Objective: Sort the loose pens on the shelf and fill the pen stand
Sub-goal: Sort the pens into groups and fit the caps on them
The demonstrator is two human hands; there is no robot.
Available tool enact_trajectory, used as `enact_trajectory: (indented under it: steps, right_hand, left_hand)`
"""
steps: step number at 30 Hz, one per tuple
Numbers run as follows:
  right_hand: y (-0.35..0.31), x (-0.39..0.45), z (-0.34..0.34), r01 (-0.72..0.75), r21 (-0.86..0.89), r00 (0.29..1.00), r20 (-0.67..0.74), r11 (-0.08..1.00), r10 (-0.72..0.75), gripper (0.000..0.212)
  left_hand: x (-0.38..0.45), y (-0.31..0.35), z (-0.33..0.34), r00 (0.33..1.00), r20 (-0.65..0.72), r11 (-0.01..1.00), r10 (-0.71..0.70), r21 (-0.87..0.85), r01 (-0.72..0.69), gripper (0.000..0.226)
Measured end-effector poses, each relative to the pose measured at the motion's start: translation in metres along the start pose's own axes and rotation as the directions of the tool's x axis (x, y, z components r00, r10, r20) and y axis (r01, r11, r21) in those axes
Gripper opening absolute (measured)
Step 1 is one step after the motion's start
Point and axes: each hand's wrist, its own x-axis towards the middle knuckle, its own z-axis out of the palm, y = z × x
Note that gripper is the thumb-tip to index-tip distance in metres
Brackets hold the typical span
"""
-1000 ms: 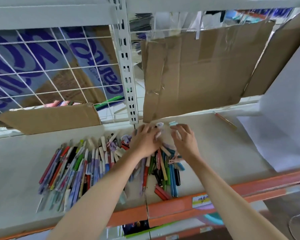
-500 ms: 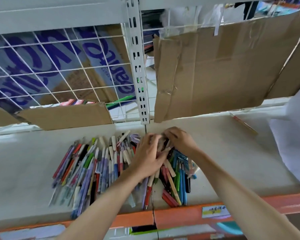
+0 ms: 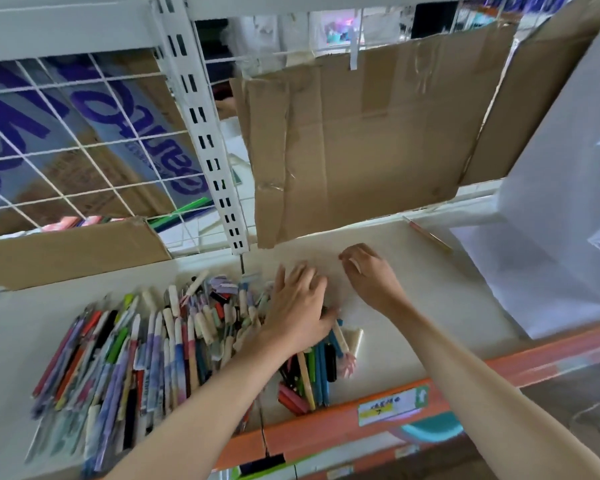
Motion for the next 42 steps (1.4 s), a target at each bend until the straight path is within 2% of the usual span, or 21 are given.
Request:
enact_trajectory:
  steps: [2, 5, 7, 9, 11, 15, 20, 24, 27, 29, 32, 35, 38, 42]
  right_hand:
    - [0.022, 0.005, -0.013, -0.020, -0.131, 0.997, -0.074, 0.991, 0.010, 0.025]
    - [0.053, 0.019, -0.036, -0.127, -0.276, 0.980, -0.181, 0.953, 0.078, 0.031]
    - [0.072, 0.029, -0.046, -0.235, -0.313, 0.967, -0.169, 0.920, 0.189, 0.040]
    - [0.089, 0.037, -0.054, -0.299, -0.361, 0.954, -0.087, 0.883, 0.288, 0.049]
    - [0.101, 0.041, -0.056, -0.277, -0.376, 0.960, -0.067, 0.884, 0.273, 0.050]
    - [0.092, 0.029, -0.053, -0.215, -0.295, 0.974, -0.127, 0.931, 0.185, 0.034]
    - [0.042, -0.036, -0.026, -0.047, -0.068, 0.999, -0.009, 0.997, 0.046, 0.026]
    - [0.003, -0.084, 0.000, -0.046, 0.053, 0.995, 0.086, 0.998, 0.041, 0.028]
    - [-0.017, -0.092, 0.012, -0.083, 0.176, 0.997, 0.016, 0.981, 0.081, 0.024]
    - [-0.031, -0.091, 0.020, -0.116, 0.196, 0.993, 0.033, 0.974, 0.112, 0.033]
    - [-0.051, -0.092, 0.038, -0.091, 0.147, 0.994, 0.076, 0.985, 0.081, 0.045]
    - [-0.067, -0.096, 0.058, -0.032, 0.120, 0.999, 0.041, 0.992, 0.027, 0.048]
    - [-0.079, -0.098, 0.075, 0.031, 0.134, 0.999, -0.013, 0.990, -0.030, 0.062]
    - [-0.092, -0.099, 0.091, 0.102, 0.154, 0.994, -0.049, 0.983, -0.096, 0.052]
  left_hand:
    - [-0.004, 0.010, 0.000, 0.999, 0.007, 0.999, 0.035, 0.005, -0.035, 0.059]
    - [-0.013, 0.019, 0.005, 0.996, -0.019, 0.996, 0.084, 0.012, -0.084, 0.070]
    - [-0.019, 0.022, 0.010, 0.990, -0.060, 0.992, 0.127, 0.022, -0.126, 0.072]
    - [-0.024, 0.024, 0.015, 0.986, -0.099, 0.991, 0.136, 0.031, -0.134, 0.062]
    - [-0.029, 0.024, 0.017, 0.985, -0.111, 0.991, 0.132, 0.015, -0.131, 0.051]
    - [-0.036, 0.019, 0.018, 0.979, -0.140, 0.985, 0.146, -0.069, -0.157, 0.033]
    - [-0.045, 0.014, 0.022, 0.963, -0.232, 0.971, 0.139, -0.159, -0.179, 0.028]
    - [-0.054, 0.013, 0.018, 0.942, -0.298, 0.955, 0.156, -0.200, -0.221, 0.023]
    - [-0.069, 0.008, 0.012, 0.925, -0.341, 0.937, 0.168, -0.235, -0.257, 0.019]
    - [-0.083, 0.001, 0.010, 0.930, -0.339, 0.949, 0.141, -0.222, -0.224, 0.021]
    - [-0.105, -0.017, 0.009, 0.945, -0.326, 0.984, 0.025, -0.161, -0.081, 0.029]
    - [-0.123, -0.033, 0.005, 0.947, -0.300, 0.987, -0.114, -0.142, 0.074, 0.046]
    - [-0.138, -0.049, 0.005, 0.959, -0.244, 0.985, -0.147, -0.119, 0.121, 0.057]
    - [-0.153, -0.061, 0.016, 0.972, -0.130, 0.980, -0.197, -0.033, 0.195, 0.068]
